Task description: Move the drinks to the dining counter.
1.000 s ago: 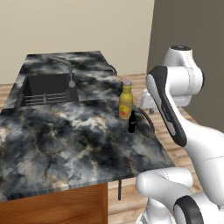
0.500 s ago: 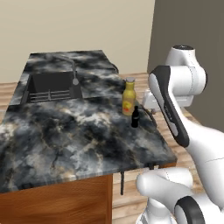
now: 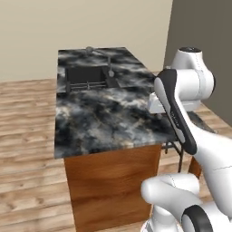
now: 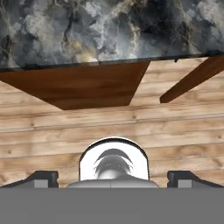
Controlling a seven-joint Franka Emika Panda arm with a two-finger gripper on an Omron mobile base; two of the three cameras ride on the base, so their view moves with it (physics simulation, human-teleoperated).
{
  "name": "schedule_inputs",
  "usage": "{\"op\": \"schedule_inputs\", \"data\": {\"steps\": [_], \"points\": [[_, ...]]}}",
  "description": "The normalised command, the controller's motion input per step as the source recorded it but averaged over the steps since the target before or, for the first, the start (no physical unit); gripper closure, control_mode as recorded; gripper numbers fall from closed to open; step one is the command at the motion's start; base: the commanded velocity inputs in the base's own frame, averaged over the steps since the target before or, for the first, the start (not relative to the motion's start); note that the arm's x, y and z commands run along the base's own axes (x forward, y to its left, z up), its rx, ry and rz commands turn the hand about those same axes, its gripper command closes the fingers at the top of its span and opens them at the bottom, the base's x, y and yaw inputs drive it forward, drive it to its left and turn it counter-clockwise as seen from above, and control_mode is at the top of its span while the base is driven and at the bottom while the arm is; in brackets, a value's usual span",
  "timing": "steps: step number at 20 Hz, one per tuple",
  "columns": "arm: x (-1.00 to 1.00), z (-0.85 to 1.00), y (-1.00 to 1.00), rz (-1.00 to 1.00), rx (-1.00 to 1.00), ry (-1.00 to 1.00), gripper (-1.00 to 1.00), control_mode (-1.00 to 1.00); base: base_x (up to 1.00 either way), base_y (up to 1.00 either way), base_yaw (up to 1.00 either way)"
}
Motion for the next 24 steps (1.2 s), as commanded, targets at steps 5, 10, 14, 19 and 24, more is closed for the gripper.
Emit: {"op": "schedule_inputs", "data": {"steps": [5, 10, 14, 19, 24], "points": [[0.00, 0.00, 0.00, 0.00, 0.00, 0.00, -1.00, 1.00, -0.55, 1.00, 0.06], [0.00, 0.00, 0.00, 0.00, 0.00, 0.00, -1.00, 1.00, -0.36, 1.00, 0.06], [0.00, 0.00, 0.00, 0.00, 0.00, 0.00, -1.00, 1.00, -0.10, 1.00, 0.05], [0.00, 0.00, 0.00, 0.00, 0.00, 0.00, -1.00, 1.00, -0.02, 1.00, 0.06], [0.00, 0.00, 0.00, 0.00, 0.00, 0.00, -1.00, 1.00, 0.00, 1.00, 0.09]]}}
